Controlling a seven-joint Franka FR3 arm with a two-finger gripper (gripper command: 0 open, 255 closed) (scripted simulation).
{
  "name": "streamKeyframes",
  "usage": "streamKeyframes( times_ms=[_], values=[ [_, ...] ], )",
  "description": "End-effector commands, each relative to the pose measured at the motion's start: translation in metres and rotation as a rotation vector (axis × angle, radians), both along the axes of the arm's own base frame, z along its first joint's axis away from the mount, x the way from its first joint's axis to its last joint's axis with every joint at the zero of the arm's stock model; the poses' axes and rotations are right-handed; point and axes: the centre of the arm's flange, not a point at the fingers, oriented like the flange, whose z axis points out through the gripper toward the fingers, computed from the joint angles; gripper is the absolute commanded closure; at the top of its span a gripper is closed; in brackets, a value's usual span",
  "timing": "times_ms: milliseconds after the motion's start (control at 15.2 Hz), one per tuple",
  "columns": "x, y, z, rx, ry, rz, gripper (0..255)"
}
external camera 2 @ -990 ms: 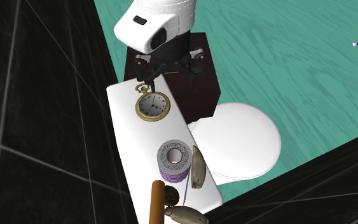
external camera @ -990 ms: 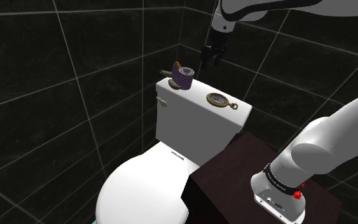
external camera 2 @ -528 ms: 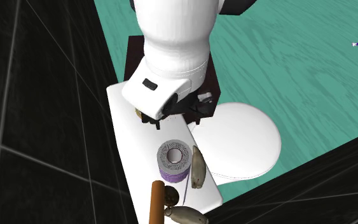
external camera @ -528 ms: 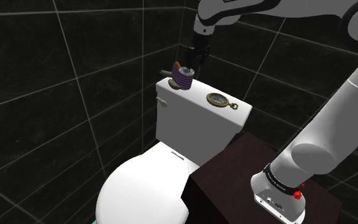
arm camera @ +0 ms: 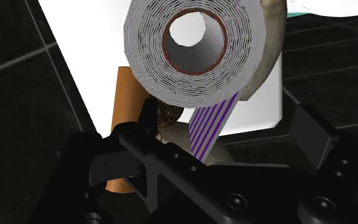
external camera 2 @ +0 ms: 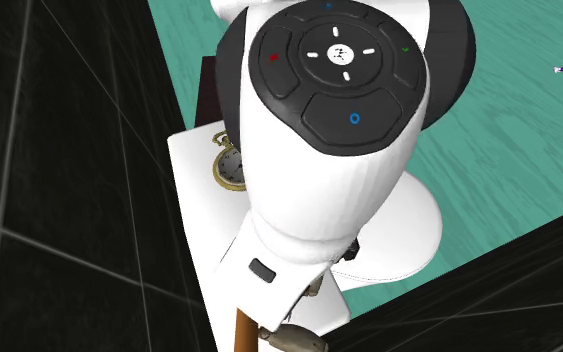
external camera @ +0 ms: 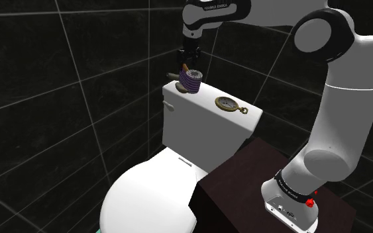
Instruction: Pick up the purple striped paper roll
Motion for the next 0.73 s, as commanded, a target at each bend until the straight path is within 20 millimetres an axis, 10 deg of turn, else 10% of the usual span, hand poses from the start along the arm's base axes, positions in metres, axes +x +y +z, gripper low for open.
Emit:
streamKeyframes(
  times_ms=[0, 594, 660],
  values=[
    [0.015, 0.003, -0.006, -0.002, 0.002, 0.002, 0],
    [0.015, 0.003, -0.046, -0.002, 0.002, 0.002, 0],
    [0.014, 0.002, -0.046, -0.002, 0.002, 0.002, 255]
  ],
)
